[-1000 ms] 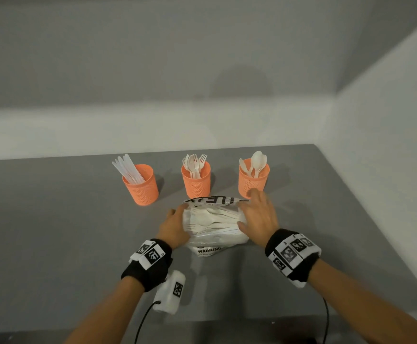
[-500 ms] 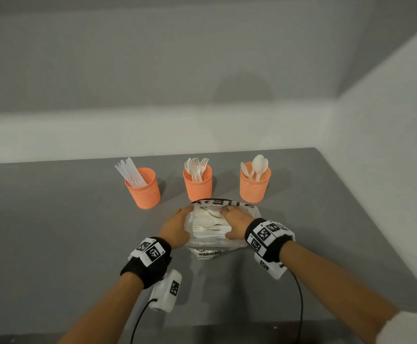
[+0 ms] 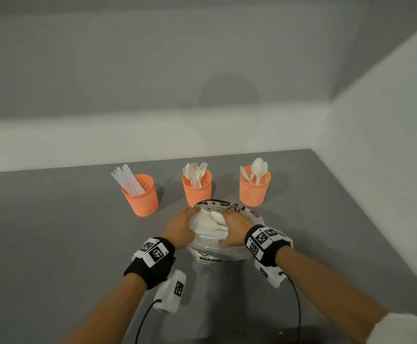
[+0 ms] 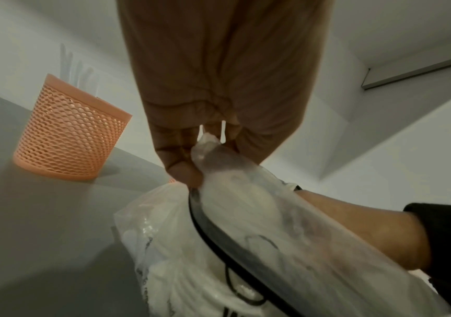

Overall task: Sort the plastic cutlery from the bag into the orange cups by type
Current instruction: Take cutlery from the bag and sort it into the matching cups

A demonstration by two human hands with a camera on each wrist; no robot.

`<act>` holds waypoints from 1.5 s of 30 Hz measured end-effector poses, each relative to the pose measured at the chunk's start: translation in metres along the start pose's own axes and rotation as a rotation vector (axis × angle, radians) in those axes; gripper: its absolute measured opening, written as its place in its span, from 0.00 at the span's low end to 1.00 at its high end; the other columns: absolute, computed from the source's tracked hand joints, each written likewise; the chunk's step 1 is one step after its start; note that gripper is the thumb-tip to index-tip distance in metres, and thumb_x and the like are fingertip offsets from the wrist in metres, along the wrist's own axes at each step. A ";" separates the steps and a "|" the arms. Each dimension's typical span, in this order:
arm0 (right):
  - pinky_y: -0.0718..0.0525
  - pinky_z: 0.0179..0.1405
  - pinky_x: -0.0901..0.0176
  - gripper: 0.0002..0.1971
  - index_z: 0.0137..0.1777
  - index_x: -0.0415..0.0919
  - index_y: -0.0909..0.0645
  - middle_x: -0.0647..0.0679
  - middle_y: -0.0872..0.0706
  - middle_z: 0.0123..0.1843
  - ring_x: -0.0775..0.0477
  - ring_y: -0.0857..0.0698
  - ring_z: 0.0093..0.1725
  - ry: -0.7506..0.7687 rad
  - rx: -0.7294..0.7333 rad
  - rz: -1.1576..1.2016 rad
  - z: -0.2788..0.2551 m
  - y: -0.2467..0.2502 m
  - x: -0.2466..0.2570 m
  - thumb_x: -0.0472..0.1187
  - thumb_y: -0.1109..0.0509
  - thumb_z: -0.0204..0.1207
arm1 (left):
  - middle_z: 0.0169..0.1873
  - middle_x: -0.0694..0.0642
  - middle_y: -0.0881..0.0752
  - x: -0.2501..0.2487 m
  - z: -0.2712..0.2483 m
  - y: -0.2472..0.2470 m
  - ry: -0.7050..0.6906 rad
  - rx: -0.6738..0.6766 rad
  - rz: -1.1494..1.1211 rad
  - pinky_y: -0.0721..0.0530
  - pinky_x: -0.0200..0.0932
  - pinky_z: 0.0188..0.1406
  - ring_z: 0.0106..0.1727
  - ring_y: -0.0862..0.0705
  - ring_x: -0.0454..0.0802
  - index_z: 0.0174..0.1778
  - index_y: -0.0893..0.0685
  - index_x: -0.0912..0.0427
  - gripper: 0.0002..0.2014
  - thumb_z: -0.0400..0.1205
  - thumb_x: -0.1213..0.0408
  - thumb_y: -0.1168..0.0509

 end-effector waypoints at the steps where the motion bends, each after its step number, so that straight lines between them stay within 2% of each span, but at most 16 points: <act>1: 0.31 0.72 0.54 0.38 0.73 0.37 0.33 0.40 0.25 0.72 0.41 0.27 0.71 -0.009 -0.006 -0.004 -0.004 0.000 -0.003 0.52 0.25 0.66 | 0.71 0.60 0.29 0.000 0.002 0.000 -0.008 0.010 -0.016 0.34 0.41 0.71 0.73 0.30 0.57 0.77 0.35 0.60 0.33 0.73 0.80 0.40; 6: 0.28 0.73 0.48 0.38 0.74 0.52 0.37 0.51 0.26 0.74 0.46 0.28 0.74 -0.089 -0.131 -0.012 -0.022 -0.004 -0.025 0.61 0.32 0.64 | 0.74 0.61 0.31 -0.012 0.014 -0.005 -0.067 0.049 -0.057 0.37 0.38 0.71 0.75 0.32 0.57 0.76 0.35 0.62 0.32 0.74 0.81 0.40; 10: 0.34 0.78 0.49 0.44 0.75 0.55 0.37 0.55 0.28 0.76 0.49 0.31 0.77 -0.189 -0.128 0.017 -0.028 -0.008 -0.036 0.73 0.38 0.59 | 0.73 0.63 0.32 -0.024 0.024 -0.011 -0.096 0.103 -0.066 0.37 0.39 0.71 0.76 0.34 0.58 0.76 0.35 0.62 0.32 0.75 0.81 0.40; 14: 0.31 0.75 0.48 0.47 0.74 0.60 0.36 0.57 0.26 0.75 0.52 0.29 0.75 -0.245 -0.150 0.076 -0.036 -0.008 -0.045 0.80 0.48 0.53 | 0.75 0.63 0.33 -0.036 0.030 -0.017 -0.131 0.138 -0.050 0.38 0.41 0.73 0.77 0.35 0.57 0.77 0.36 0.61 0.32 0.75 0.79 0.39; 18: 0.25 0.70 0.47 0.42 0.70 0.54 0.28 0.50 0.19 0.68 0.45 0.21 0.67 -0.287 -0.159 0.240 -0.041 -0.003 -0.053 0.72 0.35 0.55 | 0.75 0.61 0.32 -0.043 0.034 -0.019 -0.137 0.185 -0.052 0.36 0.46 0.76 0.76 0.33 0.57 0.76 0.34 0.60 0.32 0.75 0.77 0.37; 21: 0.22 0.68 0.50 0.43 0.67 0.57 0.25 0.53 0.16 0.64 0.49 0.19 0.64 -0.316 -0.137 0.333 -0.046 -0.001 -0.057 0.73 0.32 0.49 | 0.75 0.60 0.30 -0.049 0.036 -0.020 -0.130 0.198 -0.076 0.33 0.45 0.75 0.75 0.31 0.56 0.76 0.33 0.59 0.32 0.74 0.77 0.36; 24: 0.21 0.65 0.51 0.35 0.66 0.53 0.24 0.51 0.15 0.61 0.47 0.18 0.62 -0.336 -0.062 0.381 -0.049 0.003 -0.060 0.58 0.21 0.57 | 0.75 0.59 0.30 -0.055 0.039 -0.021 -0.123 0.196 -0.082 0.32 0.44 0.74 0.75 0.31 0.56 0.75 0.32 0.61 0.31 0.75 0.78 0.37; 26: 0.21 0.65 0.50 0.35 0.67 0.49 0.24 0.49 0.16 0.61 0.45 0.18 0.61 -0.364 -0.014 0.396 -0.051 0.006 -0.064 0.52 0.18 0.59 | 0.75 0.59 0.30 -0.060 0.039 -0.022 -0.121 0.200 -0.081 0.32 0.46 0.75 0.75 0.30 0.56 0.75 0.32 0.61 0.31 0.74 0.77 0.37; 29: 0.22 0.67 0.49 0.43 0.71 0.48 0.28 0.48 0.19 0.65 0.44 0.20 0.64 -0.399 0.016 0.359 -0.051 0.016 -0.069 0.56 0.19 0.54 | 0.74 0.61 0.30 -0.062 0.042 -0.022 -0.113 0.195 -0.093 0.32 0.49 0.75 0.74 0.30 0.56 0.75 0.32 0.62 0.30 0.74 0.77 0.37; 31: 0.23 0.67 0.48 0.51 0.73 0.52 0.32 0.51 0.20 0.67 0.45 0.20 0.65 -0.421 0.003 0.373 -0.048 0.019 -0.082 0.62 0.20 0.46 | 0.74 0.62 0.30 -0.063 0.046 -0.021 -0.101 0.178 -0.077 0.33 0.45 0.75 0.74 0.30 0.56 0.75 0.31 0.63 0.29 0.75 0.77 0.38; 32: 0.22 0.67 0.47 0.50 0.72 0.53 0.32 0.51 0.19 0.66 0.45 0.20 0.65 -0.424 -0.007 0.404 -0.047 0.020 -0.088 0.61 0.20 0.45 | 0.74 0.62 0.30 -0.063 0.047 -0.020 -0.096 0.172 -0.063 0.34 0.43 0.74 0.75 0.31 0.56 0.75 0.31 0.63 0.29 0.76 0.77 0.38; 34: 0.21 0.65 0.47 0.41 0.67 0.50 0.27 0.50 0.16 0.61 0.45 0.18 0.61 -0.419 -0.009 0.455 -0.050 0.026 -0.092 0.54 0.17 0.52 | 0.75 0.60 0.30 -0.065 0.049 -0.021 -0.094 0.173 -0.034 0.35 0.42 0.74 0.76 0.32 0.56 0.76 0.32 0.63 0.29 0.76 0.76 0.39; 37: 0.20 0.59 0.51 0.32 0.60 0.47 0.23 0.48 0.15 0.56 0.45 0.17 0.55 -0.420 -0.057 0.517 -0.055 0.032 -0.095 0.48 0.17 0.55 | 0.74 0.59 0.27 -0.075 0.051 -0.026 -0.080 0.240 -0.063 0.30 0.49 0.74 0.73 0.27 0.56 0.76 0.32 0.59 0.32 0.73 0.71 0.38; 40: 0.23 0.51 0.57 0.25 0.53 0.51 0.25 0.52 0.17 0.49 0.48 0.19 0.50 -0.410 -0.109 0.548 -0.057 0.034 -0.100 0.46 0.18 0.58 | 0.70 0.58 0.23 -0.083 0.056 -0.033 -0.102 0.273 -0.119 0.25 0.55 0.71 0.69 0.23 0.57 0.76 0.31 0.56 0.37 0.65 0.64 0.39; 42: 0.22 0.50 0.56 0.22 0.50 0.52 0.24 0.53 0.17 0.46 0.48 0.18 0.48 -0.396 -0.126 0.557 -0.060 0.036 -0.102 0.46 0.18 0.59 | 0.70 0.59 0.24 -0.086 0.058 -0.039 -0.089 0.264 -0.180 0.22 0.55 0.68 0.68 0.23 0.58 0.76 0.32 0.56 0.37 0.67 0.66 0.38; 45: 0.17 0.51 0.51 0.18 0.42 0.54 0.24 0.52 0.15 0.42 0.47 0.16 0.45 -0.413 -0.178 0.574 -0.061 0.036 -0.109 0.49 0.20 0.55 | 0.68 0.60 0.25 -0.091 0.062 -0.049 -0.088 0.271 -0.273 0.15 0.51 0.57 0.66 0.23 0.58 0.77 0.33 0.57 0.33 0.74 0.75 0.39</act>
Point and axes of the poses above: each hand's wrist, its own z-axis towards the middle knuckle, its own y-axis out of the back of the hand, x = y × z, the point moved 3 cm from there along z, towards the middle knuckle
